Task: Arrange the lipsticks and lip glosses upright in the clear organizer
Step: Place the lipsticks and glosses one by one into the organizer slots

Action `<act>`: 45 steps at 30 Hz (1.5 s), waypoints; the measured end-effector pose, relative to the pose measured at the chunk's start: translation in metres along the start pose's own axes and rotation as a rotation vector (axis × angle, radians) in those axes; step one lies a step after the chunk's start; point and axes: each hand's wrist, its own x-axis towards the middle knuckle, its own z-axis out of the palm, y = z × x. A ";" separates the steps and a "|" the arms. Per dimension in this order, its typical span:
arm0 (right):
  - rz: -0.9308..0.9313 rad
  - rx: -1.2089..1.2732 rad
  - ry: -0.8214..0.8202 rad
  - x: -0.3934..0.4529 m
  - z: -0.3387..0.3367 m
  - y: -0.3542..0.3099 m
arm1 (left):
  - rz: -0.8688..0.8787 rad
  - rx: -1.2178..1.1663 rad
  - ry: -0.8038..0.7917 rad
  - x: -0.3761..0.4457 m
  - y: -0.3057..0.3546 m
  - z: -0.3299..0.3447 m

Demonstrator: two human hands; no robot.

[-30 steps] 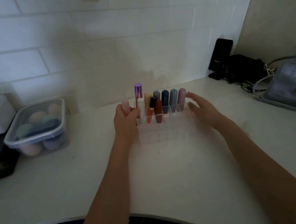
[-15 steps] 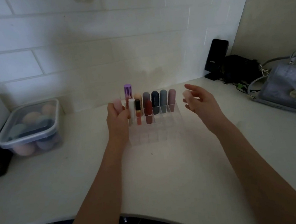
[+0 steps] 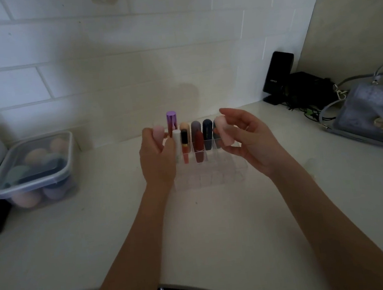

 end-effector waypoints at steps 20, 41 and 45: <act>-0.155 -0.243 -0.100 -0.004 0.013 0.002 | 0.023 -0.229 -0.362 -0.007 0.028 0.005; -0.029 -0.085 -0.213 -0.007 0.014 0.004 | -0.028 -0.532 -0.111 -0.001 0.017 0.003; -0.054 -0.219 -0.128 -0.008 0.019 0.000 | 0.041 -0.411 -0.102 -0.004 0.022 0.006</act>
